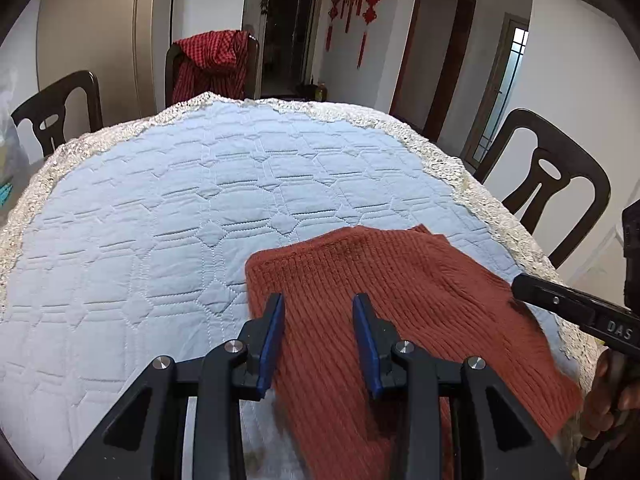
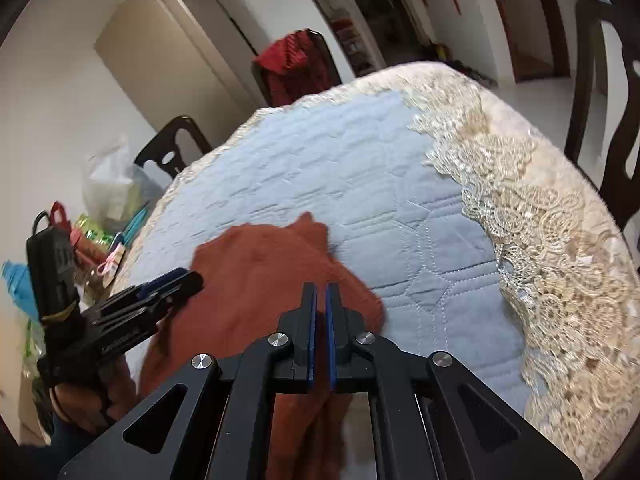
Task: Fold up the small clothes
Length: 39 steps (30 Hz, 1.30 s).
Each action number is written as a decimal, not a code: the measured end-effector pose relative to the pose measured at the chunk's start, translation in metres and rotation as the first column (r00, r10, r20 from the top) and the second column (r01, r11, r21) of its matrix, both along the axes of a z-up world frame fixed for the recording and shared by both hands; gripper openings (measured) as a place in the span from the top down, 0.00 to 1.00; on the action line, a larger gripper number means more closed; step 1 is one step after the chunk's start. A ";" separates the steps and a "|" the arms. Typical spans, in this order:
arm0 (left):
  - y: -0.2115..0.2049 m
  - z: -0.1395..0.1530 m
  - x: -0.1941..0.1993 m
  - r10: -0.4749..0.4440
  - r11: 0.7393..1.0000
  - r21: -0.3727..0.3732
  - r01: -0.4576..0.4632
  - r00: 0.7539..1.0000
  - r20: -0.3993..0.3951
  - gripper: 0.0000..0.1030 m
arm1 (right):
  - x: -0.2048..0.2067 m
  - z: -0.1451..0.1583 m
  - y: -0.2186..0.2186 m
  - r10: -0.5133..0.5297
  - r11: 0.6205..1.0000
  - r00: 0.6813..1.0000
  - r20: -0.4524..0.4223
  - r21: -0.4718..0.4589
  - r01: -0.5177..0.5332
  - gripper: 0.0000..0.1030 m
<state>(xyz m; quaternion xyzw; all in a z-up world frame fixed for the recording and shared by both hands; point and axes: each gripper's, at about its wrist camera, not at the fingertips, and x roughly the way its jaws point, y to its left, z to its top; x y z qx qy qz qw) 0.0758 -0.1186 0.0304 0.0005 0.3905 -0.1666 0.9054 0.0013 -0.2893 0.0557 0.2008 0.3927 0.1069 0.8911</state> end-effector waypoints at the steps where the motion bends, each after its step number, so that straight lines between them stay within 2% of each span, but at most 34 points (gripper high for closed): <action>1: 0.000 0.003 -0.004 -0.003 1.000 0.001 0.003 1.000 0.007 0.63 | -0.005 0.004 0.003 0.013 1.000 1.000 0.011 -0.009 -0.013 0.96; 12: 0.006 0.014 -0.044 -0.023 1.000 0.002 0.023 0.998 0.050 0.63 | -0.049 0.022 0.042 0.145 0.981 0.986 0.086 -0.140 -0.132 0.96; 22: 0.012 0.001 -0.090 -0.060 0.998 -0.006 0.061 0.997 0.053 0.63 | -0.078 0.006 0.043 0.177 0.968 0.983 0.045 -0.187 -0.166 0.96; 28: 0.017 -0.012 -0.088 -0.070 0.996 -0.047 0.071 0.997 0.020 0.61 | -0.079 -0.014 0.039 0.163 0.971 0.987 0.005 -0.181 -0.160 0.99; 33: 0.023 -0.016 -0.085 -0.063 0.994 -0.089 0.062 0.998 -0.006 0.55 | -0.077 -0.016 0.038 0.167 0.973 0.986 0.013 -0.161 -0.163 0.99; 39: 0.029 -0.005 -0.086 -0.055 0.992 -0.113 0.054 0.998 -0.008 0.55 | -0.080 -0.005 0.033 0.165 0.981 0.986 0.010 -0.108 -0.163 0.96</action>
